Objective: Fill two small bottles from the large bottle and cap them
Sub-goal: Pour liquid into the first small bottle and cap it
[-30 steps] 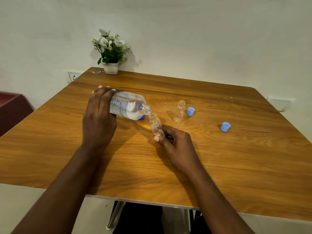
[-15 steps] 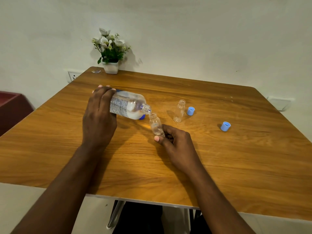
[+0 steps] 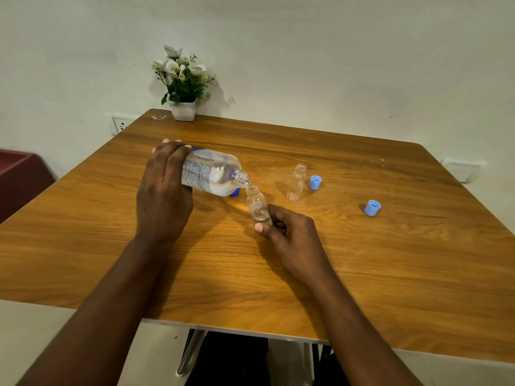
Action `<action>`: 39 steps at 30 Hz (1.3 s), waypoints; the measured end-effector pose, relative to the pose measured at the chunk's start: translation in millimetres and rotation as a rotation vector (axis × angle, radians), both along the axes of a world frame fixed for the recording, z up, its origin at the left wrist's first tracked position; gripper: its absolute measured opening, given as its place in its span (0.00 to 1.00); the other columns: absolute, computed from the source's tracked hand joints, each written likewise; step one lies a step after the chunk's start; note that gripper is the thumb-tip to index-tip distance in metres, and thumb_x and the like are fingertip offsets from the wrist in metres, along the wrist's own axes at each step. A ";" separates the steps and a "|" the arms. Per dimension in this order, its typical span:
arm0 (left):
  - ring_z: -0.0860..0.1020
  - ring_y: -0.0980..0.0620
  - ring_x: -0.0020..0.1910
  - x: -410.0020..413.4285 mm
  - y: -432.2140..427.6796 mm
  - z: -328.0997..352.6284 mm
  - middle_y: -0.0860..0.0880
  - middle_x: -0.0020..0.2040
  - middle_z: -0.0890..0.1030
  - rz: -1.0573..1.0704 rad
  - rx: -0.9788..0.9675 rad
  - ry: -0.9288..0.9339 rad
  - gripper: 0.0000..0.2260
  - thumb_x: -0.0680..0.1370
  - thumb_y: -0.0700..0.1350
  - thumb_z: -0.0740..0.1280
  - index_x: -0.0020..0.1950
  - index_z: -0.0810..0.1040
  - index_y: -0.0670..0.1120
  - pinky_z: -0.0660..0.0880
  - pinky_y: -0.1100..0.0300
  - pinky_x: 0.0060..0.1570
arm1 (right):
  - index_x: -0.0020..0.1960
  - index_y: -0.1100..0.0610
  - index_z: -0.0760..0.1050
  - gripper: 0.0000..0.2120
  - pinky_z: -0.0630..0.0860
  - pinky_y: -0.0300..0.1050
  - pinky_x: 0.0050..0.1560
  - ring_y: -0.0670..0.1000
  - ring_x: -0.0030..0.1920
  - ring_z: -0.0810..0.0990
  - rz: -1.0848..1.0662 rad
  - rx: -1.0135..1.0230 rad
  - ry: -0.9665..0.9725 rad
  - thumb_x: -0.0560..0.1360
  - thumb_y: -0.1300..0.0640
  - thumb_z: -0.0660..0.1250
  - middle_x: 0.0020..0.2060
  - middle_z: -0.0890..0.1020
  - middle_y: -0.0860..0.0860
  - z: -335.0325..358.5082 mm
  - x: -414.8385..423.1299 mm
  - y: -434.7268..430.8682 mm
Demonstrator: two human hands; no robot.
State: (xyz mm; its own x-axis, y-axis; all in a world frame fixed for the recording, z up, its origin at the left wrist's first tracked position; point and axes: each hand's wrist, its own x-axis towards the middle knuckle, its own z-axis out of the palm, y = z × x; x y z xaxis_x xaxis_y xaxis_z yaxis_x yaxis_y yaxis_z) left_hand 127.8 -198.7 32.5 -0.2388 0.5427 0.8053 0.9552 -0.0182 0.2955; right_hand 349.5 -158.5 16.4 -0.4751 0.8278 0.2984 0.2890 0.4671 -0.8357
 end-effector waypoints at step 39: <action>0.69 0.38 0.69 0.6 -0.5 0.7 0.36 0.64 0.75 -0.004 0.011 0.000 0.23 0.69 0.24 0.65 0.64 0.72 0.34 0.69 0.43 0.66 | 0.56 0.50 0.81 0.09 0.77 0.60 0.47 0.58 0.44 0.81 0.013 -0.045 0.020 0.75 0.56 0.69 0.42 0.85 0.54 0.4 -0.8 -0.1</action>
State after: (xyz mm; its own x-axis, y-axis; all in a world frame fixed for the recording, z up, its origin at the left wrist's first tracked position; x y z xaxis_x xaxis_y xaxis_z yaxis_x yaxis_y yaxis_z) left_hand 128.4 -199.2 33.1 -0.2362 0.5350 0.8112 0.9551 -0.0256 0.2951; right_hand 348.7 -158.6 16.8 -0.4801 0.8344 0.2707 0.2662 0.4326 -0.8614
